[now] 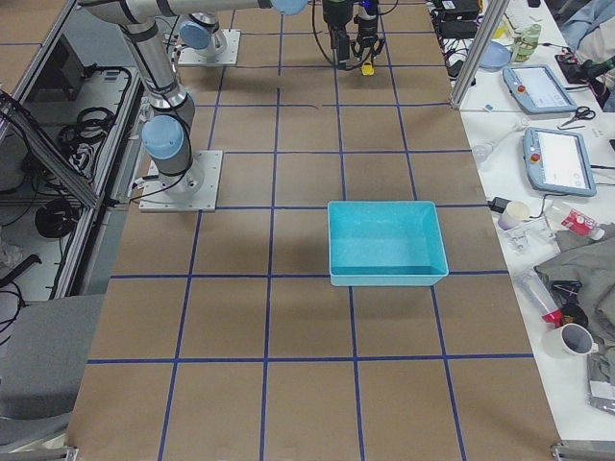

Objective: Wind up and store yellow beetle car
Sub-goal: 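Drag the held car back and forth on the table to wind it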

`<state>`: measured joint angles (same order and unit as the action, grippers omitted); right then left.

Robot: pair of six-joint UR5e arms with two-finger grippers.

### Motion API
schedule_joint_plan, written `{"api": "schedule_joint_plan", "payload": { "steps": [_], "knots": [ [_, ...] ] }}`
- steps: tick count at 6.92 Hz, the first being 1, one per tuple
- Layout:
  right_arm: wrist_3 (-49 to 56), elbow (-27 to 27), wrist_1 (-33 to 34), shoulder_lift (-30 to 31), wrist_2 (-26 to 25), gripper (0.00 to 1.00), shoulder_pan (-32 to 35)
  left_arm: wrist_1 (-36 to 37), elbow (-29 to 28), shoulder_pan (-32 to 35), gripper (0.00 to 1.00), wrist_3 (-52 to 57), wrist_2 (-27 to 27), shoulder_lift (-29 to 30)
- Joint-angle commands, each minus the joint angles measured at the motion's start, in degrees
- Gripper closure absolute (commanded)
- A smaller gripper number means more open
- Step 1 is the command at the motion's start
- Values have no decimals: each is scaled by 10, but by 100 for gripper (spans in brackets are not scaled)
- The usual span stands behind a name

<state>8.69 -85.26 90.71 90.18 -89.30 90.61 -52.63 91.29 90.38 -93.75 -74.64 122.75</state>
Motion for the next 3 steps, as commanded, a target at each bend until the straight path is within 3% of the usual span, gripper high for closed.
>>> {"api": "schedule_joint_plan", "payload": {
  "steps": [1,3],
  "knots": [
    [-1,0,0,0,0,0,0,-18,0,3,100,5,10,6],
    [-1,0,1,0,0,0,0,-17,-6,2,100,15,-24,19]
  ]
}}
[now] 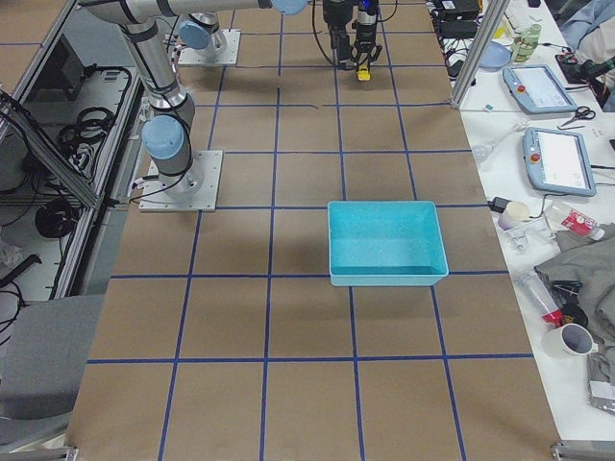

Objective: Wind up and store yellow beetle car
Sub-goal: 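Drag the held car back and forth on the table to wind it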

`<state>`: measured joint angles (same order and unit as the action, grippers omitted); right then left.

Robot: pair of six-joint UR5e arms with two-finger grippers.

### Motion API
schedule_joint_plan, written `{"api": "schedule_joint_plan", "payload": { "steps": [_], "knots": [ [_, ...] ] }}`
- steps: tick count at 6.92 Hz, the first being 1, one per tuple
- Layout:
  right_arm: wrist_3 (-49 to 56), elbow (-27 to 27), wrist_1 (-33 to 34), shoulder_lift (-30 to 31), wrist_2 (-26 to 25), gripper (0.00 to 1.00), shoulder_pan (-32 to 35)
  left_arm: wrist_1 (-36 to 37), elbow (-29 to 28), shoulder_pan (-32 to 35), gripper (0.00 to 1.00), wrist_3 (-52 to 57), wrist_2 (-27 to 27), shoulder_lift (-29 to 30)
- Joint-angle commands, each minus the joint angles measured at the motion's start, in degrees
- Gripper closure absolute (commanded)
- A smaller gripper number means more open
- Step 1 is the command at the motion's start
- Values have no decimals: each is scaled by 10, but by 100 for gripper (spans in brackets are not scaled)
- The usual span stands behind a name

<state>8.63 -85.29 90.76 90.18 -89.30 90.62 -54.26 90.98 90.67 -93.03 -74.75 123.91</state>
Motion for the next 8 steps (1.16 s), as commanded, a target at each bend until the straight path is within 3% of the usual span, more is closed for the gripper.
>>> {"api": "schedule_joint_plan", "payload": {
  "steps": [1,4,8],
  "knots": [
    [0,0,-1,0,0,0,0,-1,-4,-1,100,14,-29,11],
    [0,-1,-1,0,0,0,0,1,-16,-11,100,34,-77,11],
    [0,0,0,0,0,0,0,-3,-26,-48,100,101,-79,18]
  ]
}}
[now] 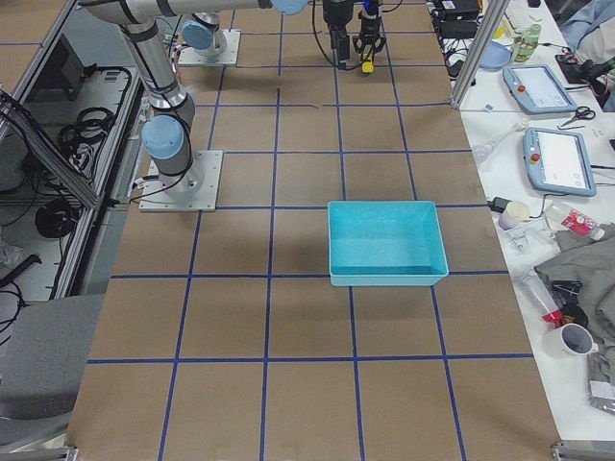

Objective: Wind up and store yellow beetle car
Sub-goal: 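Release the car so it rolls toward the blue bin, raise left gripper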

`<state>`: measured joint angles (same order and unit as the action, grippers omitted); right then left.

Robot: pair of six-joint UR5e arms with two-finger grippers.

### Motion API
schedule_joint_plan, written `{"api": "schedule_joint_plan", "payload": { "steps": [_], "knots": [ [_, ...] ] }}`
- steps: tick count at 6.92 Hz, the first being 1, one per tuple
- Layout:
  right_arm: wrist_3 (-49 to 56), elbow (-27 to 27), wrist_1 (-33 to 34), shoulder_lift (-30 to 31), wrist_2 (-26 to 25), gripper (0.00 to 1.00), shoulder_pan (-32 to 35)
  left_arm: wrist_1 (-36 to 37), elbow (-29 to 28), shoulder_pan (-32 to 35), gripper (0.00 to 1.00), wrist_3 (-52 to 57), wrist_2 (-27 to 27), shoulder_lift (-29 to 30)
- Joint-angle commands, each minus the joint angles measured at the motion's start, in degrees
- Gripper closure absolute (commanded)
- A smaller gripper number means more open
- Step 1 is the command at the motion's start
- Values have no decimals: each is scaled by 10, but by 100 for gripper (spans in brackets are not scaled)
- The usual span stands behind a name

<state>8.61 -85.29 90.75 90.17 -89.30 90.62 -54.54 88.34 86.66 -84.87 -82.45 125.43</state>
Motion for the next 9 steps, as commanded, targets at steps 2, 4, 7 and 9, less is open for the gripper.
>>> {"api": "schedule_joint_plan", "payload": {
  "steps": [2,4,7,9],
  "knots": [
    [0,0,0,0,0,0,0,-1,-2,-25,100,28,-2,3],
    [0,0,0,0,0,0,0,-5,-1,-60,100,83,-20,3],
    [-1,0,0,0,1,0,0,-6,1,-90,100,121,-22,3],
    [-1,-1,0,0,1,0,0,-6,-1,-125,100,167,-22,3]
  ]
}}
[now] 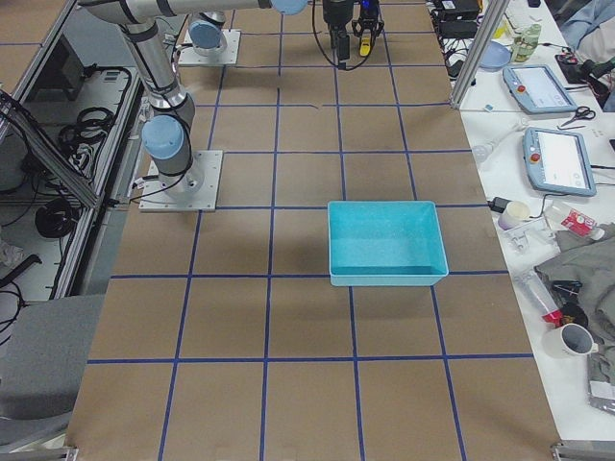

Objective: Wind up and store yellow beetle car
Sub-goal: 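Release the car so it rolls toward the blue bin, raise left gripper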

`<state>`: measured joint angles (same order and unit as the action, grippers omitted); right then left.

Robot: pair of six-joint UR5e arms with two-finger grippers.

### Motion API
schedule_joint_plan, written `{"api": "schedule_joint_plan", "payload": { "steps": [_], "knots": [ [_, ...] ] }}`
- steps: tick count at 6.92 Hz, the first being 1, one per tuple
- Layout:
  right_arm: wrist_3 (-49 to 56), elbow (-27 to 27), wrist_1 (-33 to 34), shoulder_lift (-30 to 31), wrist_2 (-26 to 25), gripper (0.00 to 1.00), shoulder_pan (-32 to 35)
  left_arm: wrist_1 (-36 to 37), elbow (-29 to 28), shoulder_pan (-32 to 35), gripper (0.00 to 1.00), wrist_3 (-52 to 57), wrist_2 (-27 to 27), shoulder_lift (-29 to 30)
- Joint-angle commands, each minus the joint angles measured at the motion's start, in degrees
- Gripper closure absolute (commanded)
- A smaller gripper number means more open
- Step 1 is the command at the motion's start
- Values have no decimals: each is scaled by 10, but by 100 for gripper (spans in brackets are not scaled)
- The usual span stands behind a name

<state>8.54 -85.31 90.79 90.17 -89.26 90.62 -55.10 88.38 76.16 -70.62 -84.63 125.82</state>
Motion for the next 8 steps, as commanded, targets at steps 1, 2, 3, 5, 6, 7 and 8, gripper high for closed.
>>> {"api": "schedule_joint_plan", "payload": {
  "steps": [1,2,3,5,6,7,8],
  "knots": [
    [0,1,0,0,0,0,0,0,0,-34,100,52,-6,0],
    [0,1,0,0,0,0,0,0,0,-49,100,67,-13,0],
    [1,0,0,0,0,0,0,0,2,-61,100,75,-12,0],
    [1,0,0,0,0,0,0,0,0,-83,100,95,-13,1],
    [1,0,0,0,0,0,0,0,-3,-97,100,99,-13,4],
    [1,0,0,0,0,0,0,1,-2,-99,100,98,-12,4],
    [1,0,0,0,0,0,0,2,-1,-99,30,98,-12,-6]
  ]
}}
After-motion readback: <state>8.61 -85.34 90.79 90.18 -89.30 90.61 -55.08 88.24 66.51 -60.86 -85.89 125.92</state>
